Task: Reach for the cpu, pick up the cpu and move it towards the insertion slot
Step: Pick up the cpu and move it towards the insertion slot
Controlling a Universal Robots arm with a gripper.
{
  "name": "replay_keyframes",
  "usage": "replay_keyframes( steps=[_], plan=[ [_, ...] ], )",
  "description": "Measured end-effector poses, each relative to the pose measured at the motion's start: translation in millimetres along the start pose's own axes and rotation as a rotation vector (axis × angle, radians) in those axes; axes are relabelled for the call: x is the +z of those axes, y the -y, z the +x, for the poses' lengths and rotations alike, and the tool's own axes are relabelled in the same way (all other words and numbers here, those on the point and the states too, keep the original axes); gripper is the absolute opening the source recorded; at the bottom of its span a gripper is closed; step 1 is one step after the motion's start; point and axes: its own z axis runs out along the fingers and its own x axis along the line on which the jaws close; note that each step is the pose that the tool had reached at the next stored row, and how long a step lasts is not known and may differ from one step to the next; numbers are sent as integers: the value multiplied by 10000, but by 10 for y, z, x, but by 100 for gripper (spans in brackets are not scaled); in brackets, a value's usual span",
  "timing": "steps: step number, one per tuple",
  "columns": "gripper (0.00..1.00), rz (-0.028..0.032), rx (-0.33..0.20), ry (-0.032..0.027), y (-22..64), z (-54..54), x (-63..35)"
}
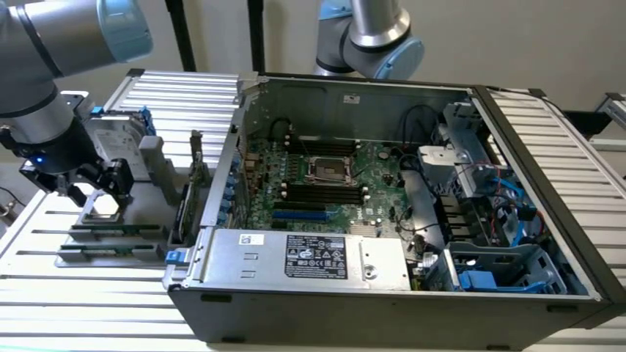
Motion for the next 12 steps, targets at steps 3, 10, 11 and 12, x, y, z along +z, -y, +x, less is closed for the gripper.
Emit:
replay_keyframes(
  steps=[3,10,11,12],
  plan=[
    [73,1,29,1,-7,0,11],
    [73,1,49,3,-18,6,39],
    [73,1,50,3,-18,6,42],
    [73,-2,50,7,-19,6,50]
  ],
)
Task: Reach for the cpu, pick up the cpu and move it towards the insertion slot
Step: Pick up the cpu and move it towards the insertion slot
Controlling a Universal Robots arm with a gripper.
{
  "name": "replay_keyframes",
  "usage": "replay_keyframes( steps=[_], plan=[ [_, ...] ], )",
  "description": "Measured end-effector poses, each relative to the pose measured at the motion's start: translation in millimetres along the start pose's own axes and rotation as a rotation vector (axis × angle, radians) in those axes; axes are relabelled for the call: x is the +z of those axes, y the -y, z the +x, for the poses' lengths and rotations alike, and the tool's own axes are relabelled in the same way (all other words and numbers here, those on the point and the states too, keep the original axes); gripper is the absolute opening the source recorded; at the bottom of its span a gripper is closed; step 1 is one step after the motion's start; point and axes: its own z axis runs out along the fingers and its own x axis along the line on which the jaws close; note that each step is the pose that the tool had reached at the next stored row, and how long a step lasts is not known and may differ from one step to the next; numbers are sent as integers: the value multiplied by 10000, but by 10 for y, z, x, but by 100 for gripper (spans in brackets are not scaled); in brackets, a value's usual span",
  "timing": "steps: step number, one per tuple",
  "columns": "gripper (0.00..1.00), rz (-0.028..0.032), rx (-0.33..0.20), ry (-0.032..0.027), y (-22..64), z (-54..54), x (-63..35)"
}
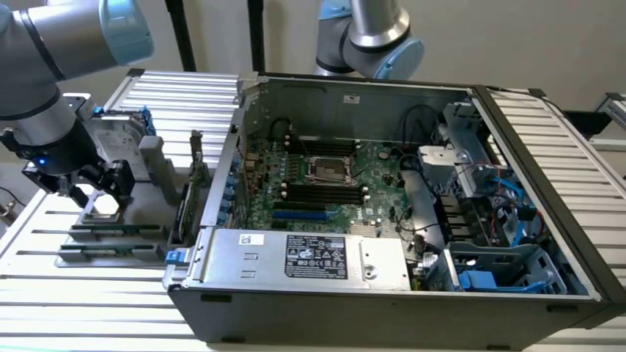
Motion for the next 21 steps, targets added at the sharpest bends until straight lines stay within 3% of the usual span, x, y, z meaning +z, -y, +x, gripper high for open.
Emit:
replay_keyframes(
  steps=[5,12,21],
  plan=[
    [73,2,16,-12,-12,1,24],
    [73,1,28,-89,-34,6,40],
    [73,8,28,-93,-37,18,55]
  ],
)
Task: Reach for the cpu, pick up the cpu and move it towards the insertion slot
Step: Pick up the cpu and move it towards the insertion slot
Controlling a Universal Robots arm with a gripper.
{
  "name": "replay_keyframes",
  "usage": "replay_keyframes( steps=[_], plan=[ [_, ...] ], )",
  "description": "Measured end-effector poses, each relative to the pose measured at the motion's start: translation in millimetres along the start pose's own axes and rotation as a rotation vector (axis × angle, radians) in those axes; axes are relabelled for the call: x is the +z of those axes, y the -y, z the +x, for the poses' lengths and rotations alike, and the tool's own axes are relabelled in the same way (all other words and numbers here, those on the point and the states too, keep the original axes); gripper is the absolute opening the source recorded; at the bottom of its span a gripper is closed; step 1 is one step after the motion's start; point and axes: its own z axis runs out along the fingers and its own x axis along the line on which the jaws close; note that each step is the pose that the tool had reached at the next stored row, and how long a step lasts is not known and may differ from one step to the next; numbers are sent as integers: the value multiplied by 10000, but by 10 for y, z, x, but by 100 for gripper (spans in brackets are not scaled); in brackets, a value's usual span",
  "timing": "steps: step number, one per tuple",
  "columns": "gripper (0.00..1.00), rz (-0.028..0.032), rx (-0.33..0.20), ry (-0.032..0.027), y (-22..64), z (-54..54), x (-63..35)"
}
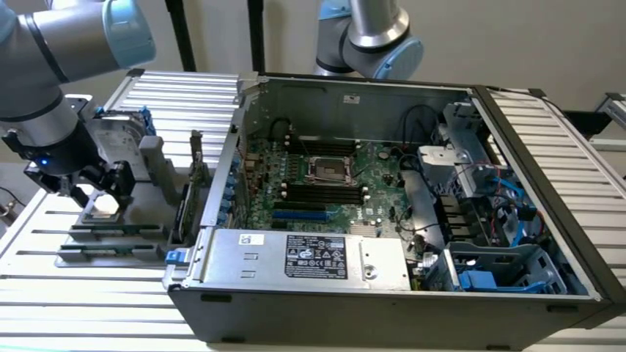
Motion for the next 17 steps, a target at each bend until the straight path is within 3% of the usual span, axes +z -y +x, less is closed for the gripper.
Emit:
replay_keyframes(
  steps=[8,10,17],
  plan=[
    [71,40,0,2,-4,0,11],
    [58,49,-1,0,-4,0,10],
    [58,55,-1,0,-4,0,10]
  ],
)
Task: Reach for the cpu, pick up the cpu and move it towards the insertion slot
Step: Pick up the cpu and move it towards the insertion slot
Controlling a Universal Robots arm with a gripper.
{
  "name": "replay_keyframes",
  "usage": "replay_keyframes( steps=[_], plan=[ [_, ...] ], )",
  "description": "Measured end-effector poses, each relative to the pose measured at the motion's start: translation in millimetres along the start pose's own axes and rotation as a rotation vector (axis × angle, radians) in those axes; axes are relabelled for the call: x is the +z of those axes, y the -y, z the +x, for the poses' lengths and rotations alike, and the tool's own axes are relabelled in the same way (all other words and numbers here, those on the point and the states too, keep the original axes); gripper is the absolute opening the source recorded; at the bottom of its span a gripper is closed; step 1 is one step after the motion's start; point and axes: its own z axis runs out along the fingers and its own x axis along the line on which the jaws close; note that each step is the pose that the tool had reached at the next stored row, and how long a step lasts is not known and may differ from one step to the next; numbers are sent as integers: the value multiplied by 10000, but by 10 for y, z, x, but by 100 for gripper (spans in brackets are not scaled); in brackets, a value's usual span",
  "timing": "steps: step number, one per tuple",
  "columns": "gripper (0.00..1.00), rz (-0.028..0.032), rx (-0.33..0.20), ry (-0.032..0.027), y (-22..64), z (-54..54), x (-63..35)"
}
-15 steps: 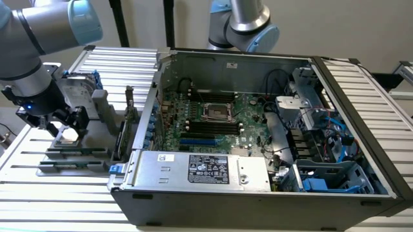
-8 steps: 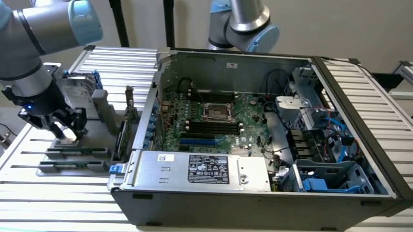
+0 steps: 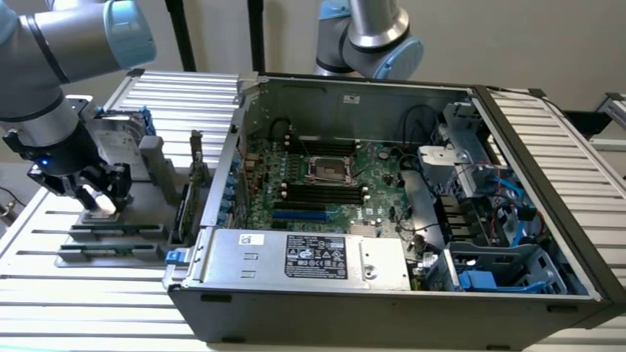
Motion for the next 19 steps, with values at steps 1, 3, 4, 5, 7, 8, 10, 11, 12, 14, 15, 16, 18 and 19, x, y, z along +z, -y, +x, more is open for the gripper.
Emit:
replay_keyframes(
  steps=[1,3,4,5,7,8,10,11,12,14,15,16,18,19],
  plan=[
    [58,0,0,-1,0,0,-1],
    [55,0,0,0,0,0,-1],
    [55,0,0,0,0,0,-1],
    [55,0,0,0,0,0,-1],
    [55,0,0,0,0,0,-1],
    [55,-1,0,0,0,0,-1],
    [55,1,0,-2,-1,0,-9],
    [55,1,0,-2,-1,1,-24],
    [55,0,1,-1,-3,1,-43],
    [55,-1,0,1,-6,1,-95],
    [55,0,0,0,-8,1,-130],
    [55,0,0,-2,-10,2,-167],
    [55,0,0,1,-14,2,-248],
    [55,1,1,-2,-17,2,-295]
  ],
)
